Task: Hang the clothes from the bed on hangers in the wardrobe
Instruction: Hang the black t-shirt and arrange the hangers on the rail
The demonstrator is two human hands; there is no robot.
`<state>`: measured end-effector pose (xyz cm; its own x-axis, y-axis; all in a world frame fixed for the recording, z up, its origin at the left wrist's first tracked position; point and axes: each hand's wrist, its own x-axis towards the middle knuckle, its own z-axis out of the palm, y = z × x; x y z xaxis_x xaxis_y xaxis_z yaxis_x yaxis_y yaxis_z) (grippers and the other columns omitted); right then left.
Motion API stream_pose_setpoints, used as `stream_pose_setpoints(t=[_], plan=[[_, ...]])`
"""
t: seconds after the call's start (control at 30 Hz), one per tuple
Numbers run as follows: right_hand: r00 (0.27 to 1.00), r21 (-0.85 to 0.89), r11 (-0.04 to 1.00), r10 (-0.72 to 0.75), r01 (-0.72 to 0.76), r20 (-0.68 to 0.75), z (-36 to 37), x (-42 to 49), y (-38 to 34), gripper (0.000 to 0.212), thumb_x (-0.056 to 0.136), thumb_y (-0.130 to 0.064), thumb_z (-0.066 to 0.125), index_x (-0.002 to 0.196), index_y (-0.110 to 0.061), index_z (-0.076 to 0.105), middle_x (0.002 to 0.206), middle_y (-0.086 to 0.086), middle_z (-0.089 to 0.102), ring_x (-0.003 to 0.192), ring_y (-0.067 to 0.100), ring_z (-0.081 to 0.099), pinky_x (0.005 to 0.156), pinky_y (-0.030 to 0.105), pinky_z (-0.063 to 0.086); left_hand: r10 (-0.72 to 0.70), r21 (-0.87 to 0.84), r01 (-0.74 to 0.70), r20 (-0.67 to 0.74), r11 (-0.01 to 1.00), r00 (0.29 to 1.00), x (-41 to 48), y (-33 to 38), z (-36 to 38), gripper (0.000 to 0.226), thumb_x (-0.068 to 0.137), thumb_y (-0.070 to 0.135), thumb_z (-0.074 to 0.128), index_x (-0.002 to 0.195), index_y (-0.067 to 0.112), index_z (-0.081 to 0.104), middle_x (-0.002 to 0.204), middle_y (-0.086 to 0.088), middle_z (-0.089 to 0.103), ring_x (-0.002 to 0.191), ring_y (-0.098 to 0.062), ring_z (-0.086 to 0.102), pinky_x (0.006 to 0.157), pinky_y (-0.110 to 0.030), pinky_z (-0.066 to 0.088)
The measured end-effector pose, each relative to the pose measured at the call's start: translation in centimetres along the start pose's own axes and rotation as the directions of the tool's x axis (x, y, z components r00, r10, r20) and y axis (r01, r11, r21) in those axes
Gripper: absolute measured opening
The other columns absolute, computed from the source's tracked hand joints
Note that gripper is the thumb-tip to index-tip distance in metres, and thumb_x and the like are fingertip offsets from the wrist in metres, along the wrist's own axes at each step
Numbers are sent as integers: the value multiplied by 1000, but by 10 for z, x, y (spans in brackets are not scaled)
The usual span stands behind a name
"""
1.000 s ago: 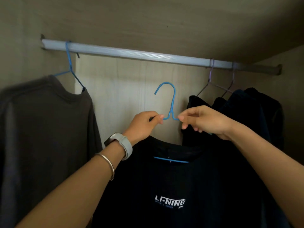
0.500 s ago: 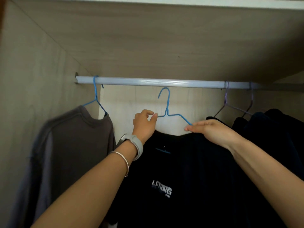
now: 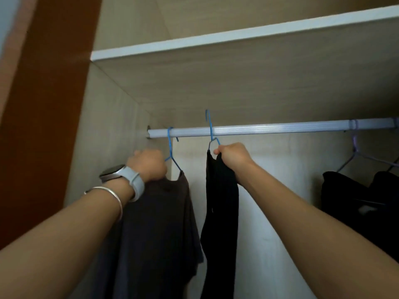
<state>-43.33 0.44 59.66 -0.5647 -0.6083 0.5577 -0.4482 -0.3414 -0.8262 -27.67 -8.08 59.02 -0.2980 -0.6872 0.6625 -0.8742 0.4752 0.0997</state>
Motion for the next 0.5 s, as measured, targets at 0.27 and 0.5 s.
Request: stream_pose_setpoints(t=[0.27,0.5], plan=[[997,16,997,71,-71,13,50,14,40,26,90,-8,49,107,8,61,91,13,56,79,28,51,62,27,38,-25,-149,53,188,987,982,-4,-30,9,38,95,20,40,121,-2,56,130,-19,55,119,-30,53,94,-32,42],[997,-10,998,65,-64,38,67,16,32,11,90,-8,47,92,-1,55,81,12,53,80,29,51,68,30,39,-75,-224,108,150,969,986,-7,-21,12,37,97,12,33,122,-7,51,133,-22,52,122,-33,50,94,-31,39]])
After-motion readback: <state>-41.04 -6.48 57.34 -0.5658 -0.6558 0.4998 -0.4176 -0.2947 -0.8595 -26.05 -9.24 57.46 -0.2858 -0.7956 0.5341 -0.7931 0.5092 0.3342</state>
